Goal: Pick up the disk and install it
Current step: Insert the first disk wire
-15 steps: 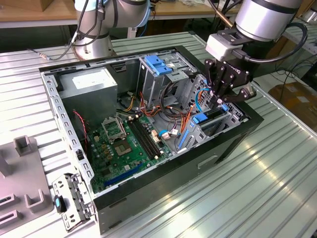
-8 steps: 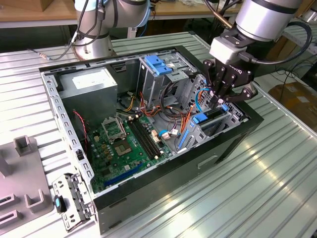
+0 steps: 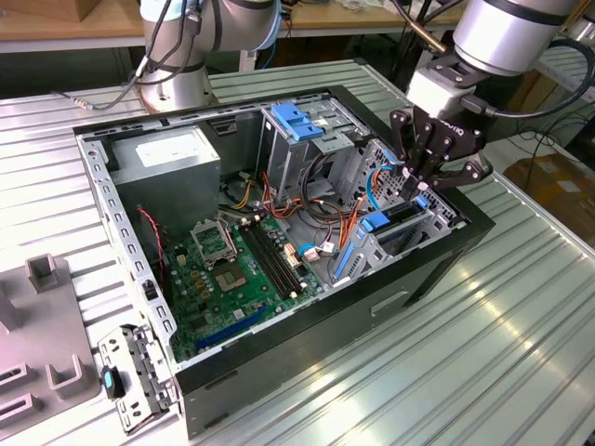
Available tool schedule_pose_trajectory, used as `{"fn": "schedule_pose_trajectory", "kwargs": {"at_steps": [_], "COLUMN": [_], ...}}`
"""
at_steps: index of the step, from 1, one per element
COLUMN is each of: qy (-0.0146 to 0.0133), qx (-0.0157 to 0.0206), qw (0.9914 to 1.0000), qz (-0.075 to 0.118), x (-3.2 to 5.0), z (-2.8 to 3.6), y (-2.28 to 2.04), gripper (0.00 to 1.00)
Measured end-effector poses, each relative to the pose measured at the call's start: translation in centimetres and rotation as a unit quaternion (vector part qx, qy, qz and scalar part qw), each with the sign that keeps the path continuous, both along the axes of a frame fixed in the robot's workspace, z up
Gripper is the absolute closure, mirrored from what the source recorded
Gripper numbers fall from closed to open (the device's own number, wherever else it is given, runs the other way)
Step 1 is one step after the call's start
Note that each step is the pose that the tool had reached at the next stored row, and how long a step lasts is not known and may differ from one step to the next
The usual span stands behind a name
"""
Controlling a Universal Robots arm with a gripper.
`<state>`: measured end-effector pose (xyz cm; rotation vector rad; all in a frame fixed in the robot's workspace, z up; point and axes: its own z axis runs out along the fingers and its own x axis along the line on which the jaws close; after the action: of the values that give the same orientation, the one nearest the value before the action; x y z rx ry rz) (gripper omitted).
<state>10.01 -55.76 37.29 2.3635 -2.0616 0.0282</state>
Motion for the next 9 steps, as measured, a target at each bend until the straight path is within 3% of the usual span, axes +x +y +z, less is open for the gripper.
{"fn": "schedule_pose_trajectory", "kwargs": {"at_steps": [5,9], "qy": [0.0017,0.0019], "qx": [0.0000,0.0000], "qw": [1.00000,1.00000], "qz": [0.000,0.000], "x": [1.37,1.79], "z": [-0.01,0.00], "y": [0.01,0.10], "gripper": [0.89,0.89]}}
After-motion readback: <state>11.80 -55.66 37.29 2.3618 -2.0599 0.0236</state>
